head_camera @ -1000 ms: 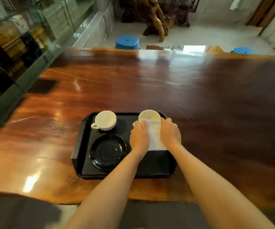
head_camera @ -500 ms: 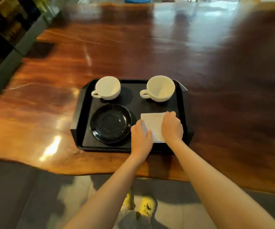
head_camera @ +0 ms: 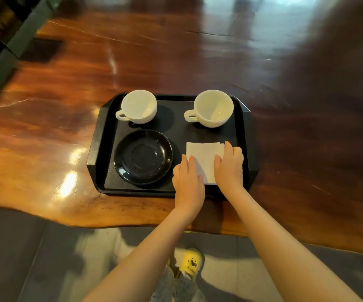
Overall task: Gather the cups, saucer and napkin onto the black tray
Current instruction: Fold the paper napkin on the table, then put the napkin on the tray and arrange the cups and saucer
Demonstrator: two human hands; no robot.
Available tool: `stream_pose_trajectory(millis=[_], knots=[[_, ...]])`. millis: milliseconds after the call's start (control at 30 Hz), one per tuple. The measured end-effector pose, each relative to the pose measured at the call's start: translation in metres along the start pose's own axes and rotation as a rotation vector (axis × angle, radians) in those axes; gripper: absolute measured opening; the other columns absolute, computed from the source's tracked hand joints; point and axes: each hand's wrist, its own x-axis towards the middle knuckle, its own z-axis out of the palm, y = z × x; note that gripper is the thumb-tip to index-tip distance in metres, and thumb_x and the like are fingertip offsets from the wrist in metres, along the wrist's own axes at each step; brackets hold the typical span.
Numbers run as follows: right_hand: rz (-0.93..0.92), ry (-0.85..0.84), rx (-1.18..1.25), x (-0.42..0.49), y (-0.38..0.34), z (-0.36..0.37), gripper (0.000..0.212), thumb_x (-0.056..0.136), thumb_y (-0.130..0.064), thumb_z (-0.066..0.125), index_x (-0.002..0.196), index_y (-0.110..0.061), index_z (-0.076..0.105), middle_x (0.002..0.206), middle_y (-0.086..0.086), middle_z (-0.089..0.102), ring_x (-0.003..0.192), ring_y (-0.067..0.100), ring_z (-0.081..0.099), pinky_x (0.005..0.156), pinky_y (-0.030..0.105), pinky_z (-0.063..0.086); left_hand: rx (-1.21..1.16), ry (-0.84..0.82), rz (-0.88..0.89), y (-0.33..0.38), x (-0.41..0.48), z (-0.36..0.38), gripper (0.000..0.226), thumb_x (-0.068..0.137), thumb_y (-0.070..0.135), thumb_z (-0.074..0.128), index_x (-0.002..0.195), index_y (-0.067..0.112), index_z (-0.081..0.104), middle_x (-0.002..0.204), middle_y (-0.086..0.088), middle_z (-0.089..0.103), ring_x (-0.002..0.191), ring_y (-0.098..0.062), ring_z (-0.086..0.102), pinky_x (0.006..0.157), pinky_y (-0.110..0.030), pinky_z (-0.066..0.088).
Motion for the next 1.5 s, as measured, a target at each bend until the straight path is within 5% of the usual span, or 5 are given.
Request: stream_pose_trajectory(millis=[467, 633, 867, 1167, 1500], knots=[[-0.008, -0.24, 0.004, 0.015, -0.001, -0.024, 0.049, 0.096, -0.025, 0.046, 0.14, -0.012, 0.03, 0.135, 0.01, 0.039, 0.115, 0.021, 0.048, 0.083, 0.026, 0.043, 0.039, -0.097, -0.038, 0.015, 0.012, -0.02, 0.058, 0.094, 0.022, 0.047, 0.145, 0.014, 0.022, 0.157, -0.008, 0.016, 0.137, -0.025, 0.025, 0.11, -0.033, 0.03], [-0.046, -0.183, 0.108, 0.039, -0.007, -0.057, 0.062, 0.091, -0.025, 0.055, 0.143, -0.012, 0.025, 0.143, 0.011, 0.035, 0.13, 0.025, 0.036, 0.097, 0.036, 0.043, -0.146, -0.073, -0.055, 0.029, 0.04, -0.056, 0.057, 0.092, 0.012, 0.045, 0.145, 0.014, 0.025, 0.157, -0.008, 0.017, 0.143, -0.027, 0.014, 0.114, -0.038, 0.023], [0.005, -0.354, 0.286, 0.097, -0.013, -0.076, 0.095, 0.075, -0.017, 0.076, 0.147, -0.014, 0.015, 0.153, 0.009, 0.025, 0.14, 0.028, 0.025, 0.112, 0.047, 0.031, -0.356, -0.064, -0.067, 0.034, 0.107, -0.097, 0.071, 0.082, -0.006, 0.051, 0.145, 0.017, 0.027, 0.153, -0.006, 0.03, 0.142, -0.026, 0.019, 0.111, -0.039, 0.029], [-0.137, -0.356, 0.571, 0.11, -0.02, -0.043, 0.088, 0.066, -0.016, 0.082, 0.129, -0.039, 0.025, 0.119, -0.026, 0.038, 0.112, -0.006, 0.04, 0.092, 0.014, 0.033, -0.494, -0.263, 0.0, 0.016, 0.163, -0.083, 0.061, 0.082, -0.001, 0.057, 0.137, 0.021, 0.044, 0.133, -0.005, 0.057, 0.122, -0.02, 0.051, 0.096, -0.027, 0.041], [-0.02, -0.122, 0.636, 0.08, -0.032, -0.011, 0.093, 0.062, -0.029, 0.083, 0.133, -0.04, 0.024, 0.13, -0.018, 0.03, 0.121, 0.0, 0.035, 0.095, 0.014, 0.035, -0.488, -0.301, 0.089, -0.005, 0.187, -0.086, 0.048, 0.087, 0.01, 0.059, 0.132, 0.026, 0.051, 0.128, 0.004, 0.061, 0.119, -0.014, 0.054, 0.097, -0.03, 0.043]])
